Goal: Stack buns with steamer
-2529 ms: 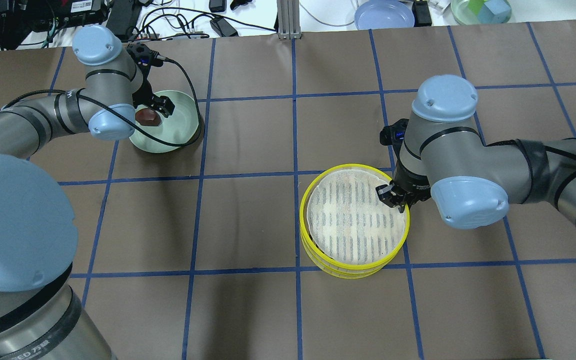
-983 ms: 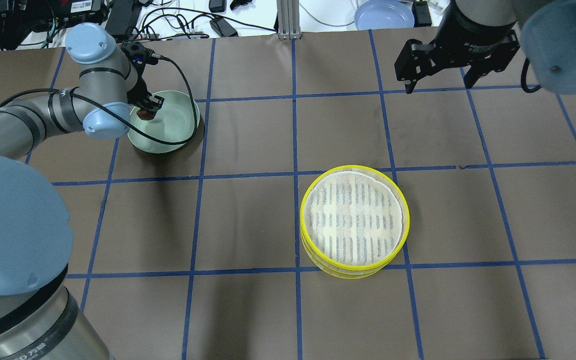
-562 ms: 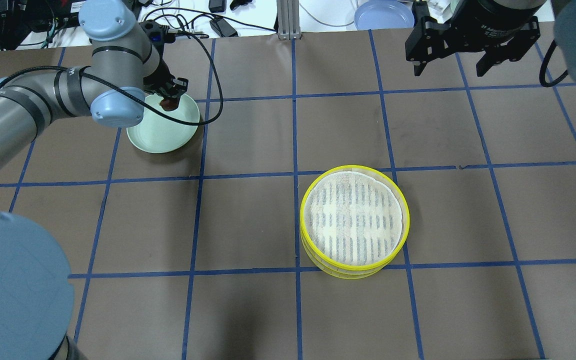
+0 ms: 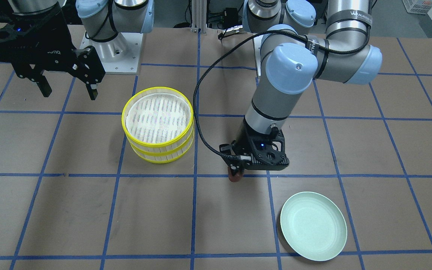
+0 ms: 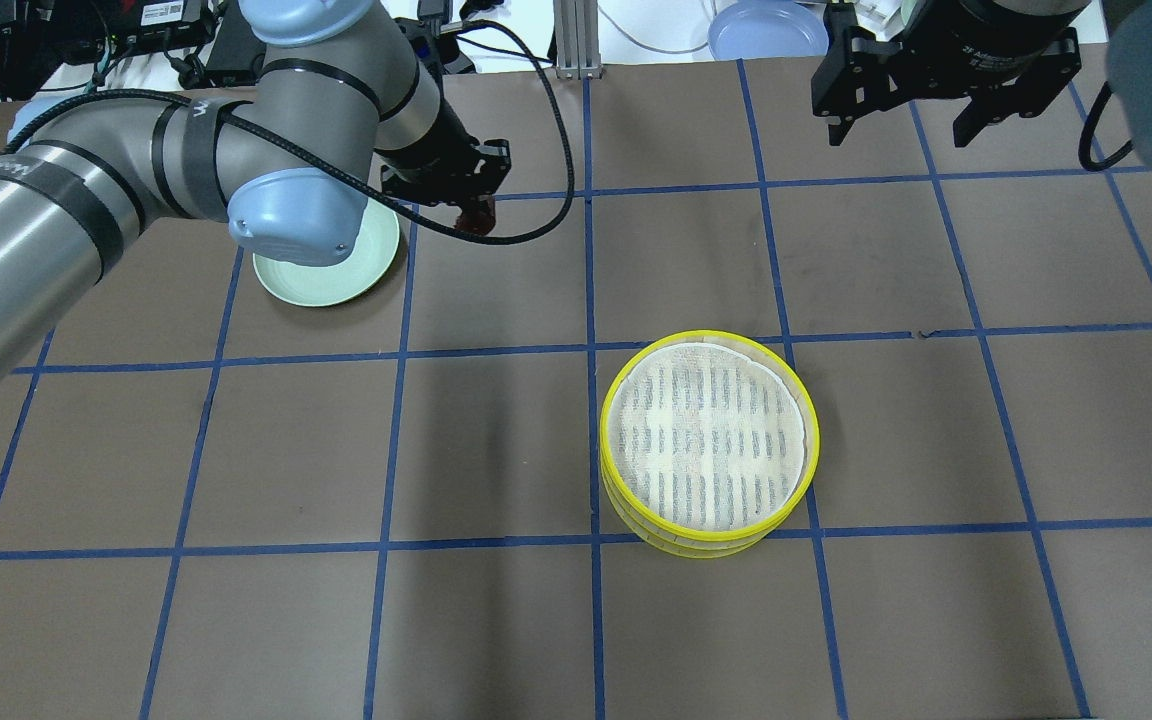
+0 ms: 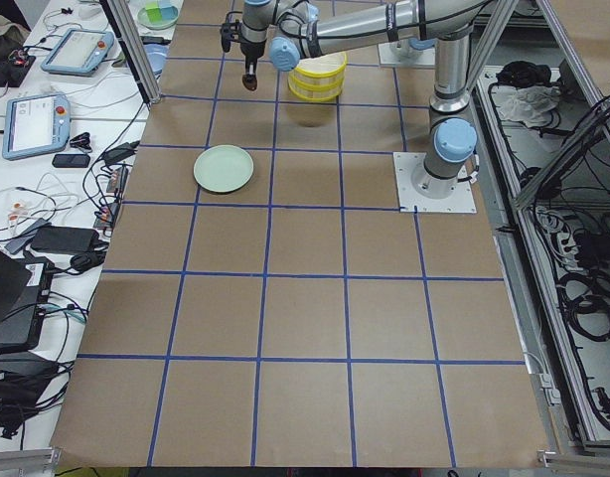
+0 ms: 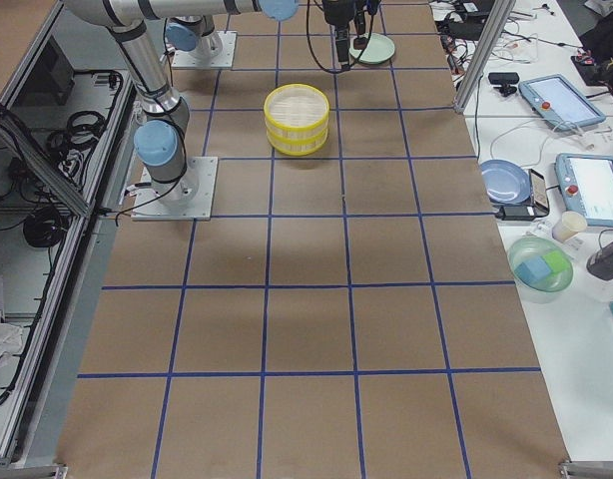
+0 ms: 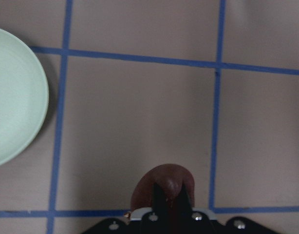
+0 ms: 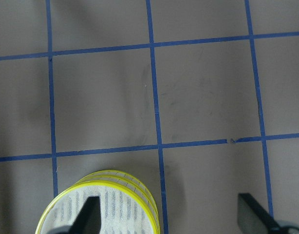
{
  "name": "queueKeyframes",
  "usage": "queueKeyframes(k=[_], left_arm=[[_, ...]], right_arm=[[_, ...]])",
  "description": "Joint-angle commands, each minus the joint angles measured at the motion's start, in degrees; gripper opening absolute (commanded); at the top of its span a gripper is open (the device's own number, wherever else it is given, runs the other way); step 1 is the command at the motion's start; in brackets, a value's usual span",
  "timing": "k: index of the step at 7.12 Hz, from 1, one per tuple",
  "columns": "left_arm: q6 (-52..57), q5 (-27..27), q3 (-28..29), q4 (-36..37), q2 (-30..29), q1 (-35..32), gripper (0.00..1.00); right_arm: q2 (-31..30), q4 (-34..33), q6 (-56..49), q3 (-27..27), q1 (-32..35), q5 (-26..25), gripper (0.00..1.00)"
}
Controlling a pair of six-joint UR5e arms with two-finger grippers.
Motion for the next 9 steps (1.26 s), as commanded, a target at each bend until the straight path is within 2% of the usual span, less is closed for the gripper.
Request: queueKeyframes(k=[1, 2, 5, 7, 9], left_arm=[[-15.6, -7.2, -0.8, -1.7, 1.5, -7.7, 0.00], [-21.2, -10.2, -1.2, -1.8, 1.4, -10.8, 0.00], [-29.5, -11.2, -6.7, -1.8, 0.9, -15.2, 0.00], [-30.6, -11.1, -7.4, -1.9, 0.7, -16.2, 0.99], [-31.3, -13.1, -7.0, -1.9, 0.9, -15.9, 1.00]], right_arm=[[0.0, 0.1, 0.0, 0.0, 0.0, 0.0, 1.00], [0.0, 0.1, 0.0, 0.1, 0.0, 0.0, 1.00], [0.0, 0.1, 0.0, 0.0, 0.0, -0.2, 1.00], [0.0, 0.1, 0.0, 0.1, 0.0, -0.1, 1.00], [0.0, 0.2, 0.0, 0.1, 0.0, -0.1, 1.00]])
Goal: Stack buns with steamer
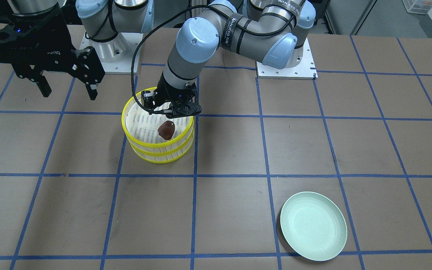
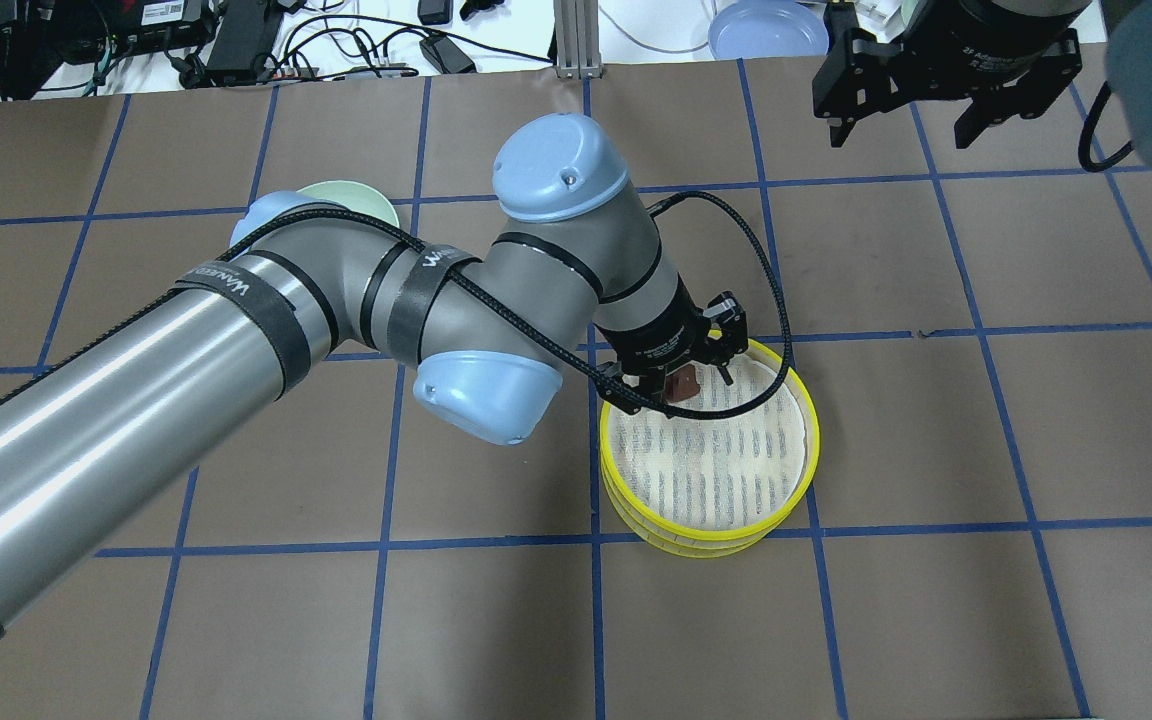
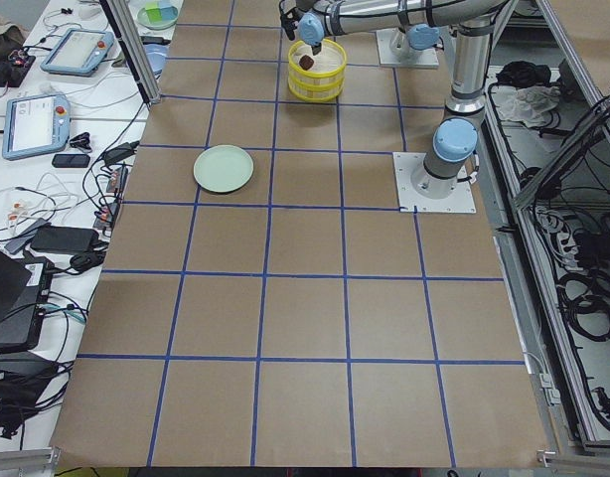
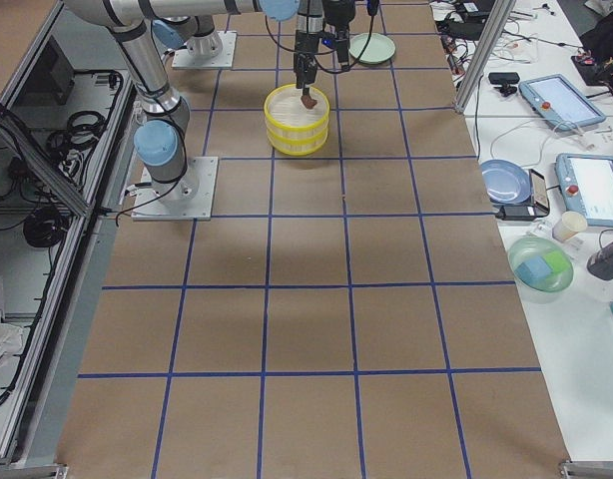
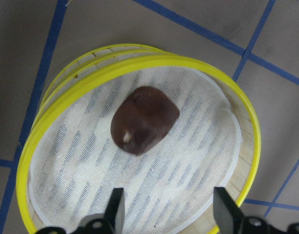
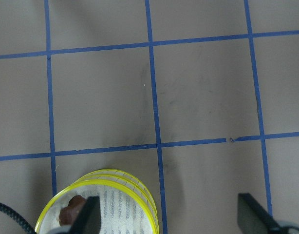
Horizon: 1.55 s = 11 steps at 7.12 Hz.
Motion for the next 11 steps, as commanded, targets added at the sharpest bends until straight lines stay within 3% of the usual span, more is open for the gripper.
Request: queueKeyframes(k=[1, 3, 5, 8, 11], left_arm=[[0.4, -0.3, 0.9, -0.1, 0.5, 1.0, 1.00], [13.1, 4.4, 5.4, -6.5, 2.1, 5.6, 1.00], [24.0, 16.1, 13.3, -21.7, 4.8, 12.7, 1.00], [47.2, 19.1, 14.3, -22.5, 8.5, 27.5, 1.00], [51.7, 24.6, 13.6, -23.8, 12.9, 28.7, 1.00]], right_arm=[[0.0, 0.1, 0.0, 0.0, 0.0, -0.1, 1.00], [0.0, 0.1, 0.0, 0.0, 0.0, -0.1, 1.00], [0.0, 0.1, 0.0, 0.0, 0.0, -0.2, 1.00], [0.0, 0.1, 0.0, 0.1, 0.0, -0.1, 1.00], [0.0, 0.1, -0.1, 0.1, 0.0, -0.2, 1.00]])
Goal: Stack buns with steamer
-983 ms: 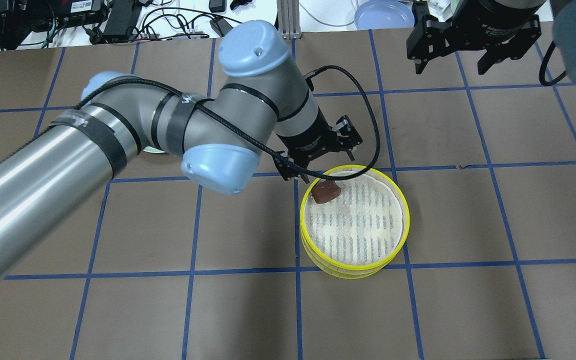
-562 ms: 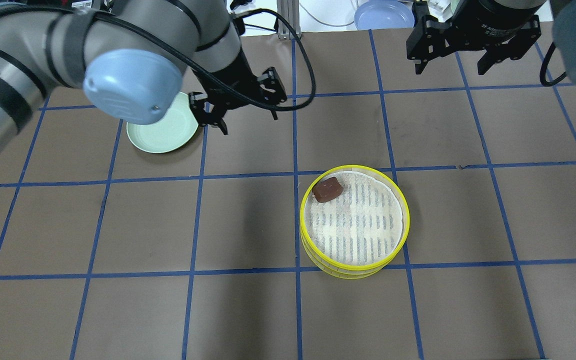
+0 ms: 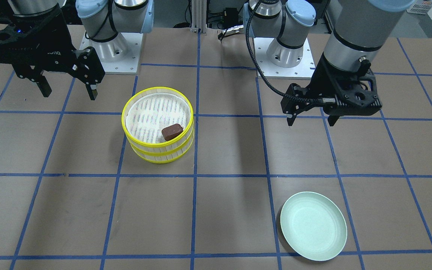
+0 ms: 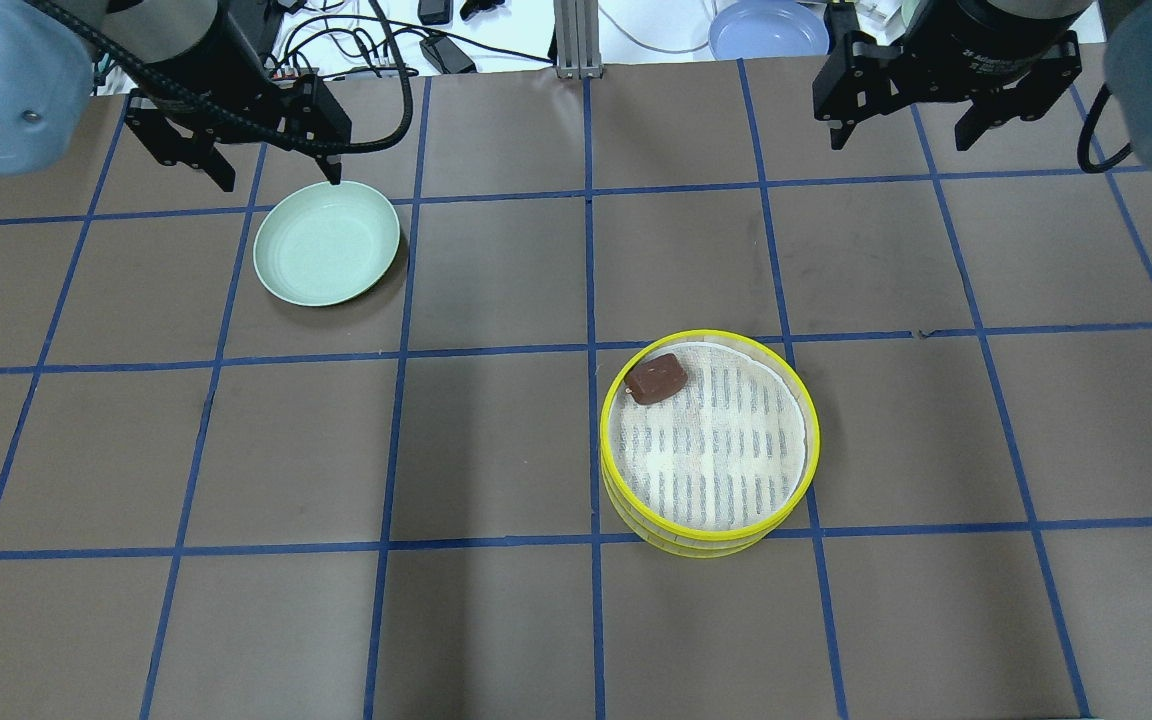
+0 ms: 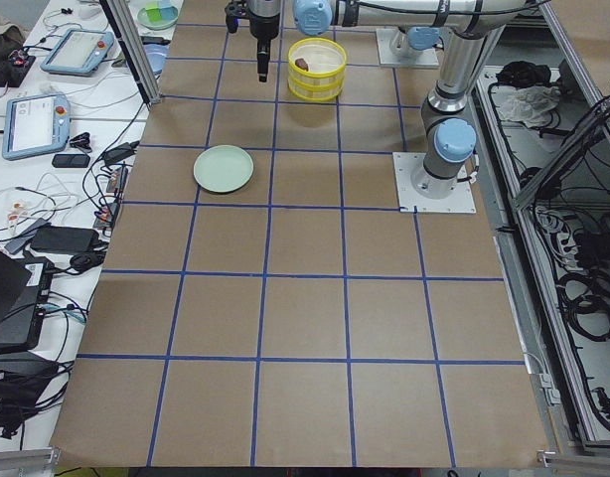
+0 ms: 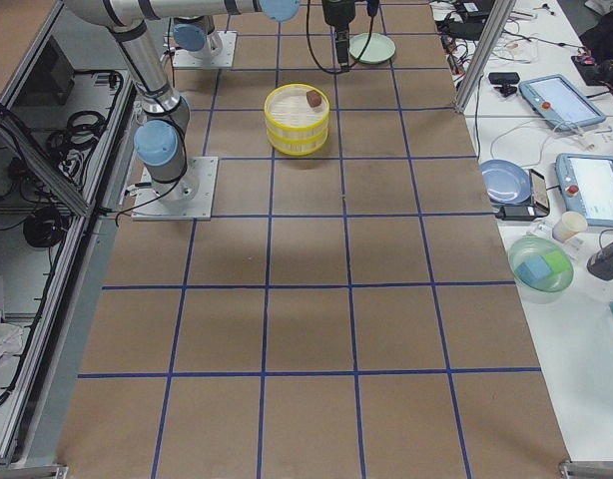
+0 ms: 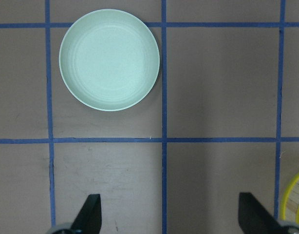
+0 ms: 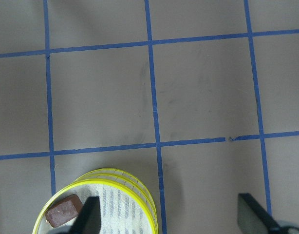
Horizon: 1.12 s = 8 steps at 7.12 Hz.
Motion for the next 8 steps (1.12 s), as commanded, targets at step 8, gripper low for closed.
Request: queueKeyframes(k=[8], left_arm=[[1.2, 1.9, -5.4, -1.7, 4.7, 0.4, 1.00]], right_arm=[[0.0, 0.1, -0.1, 0.4, 0.0, -0.2, 1.00]])
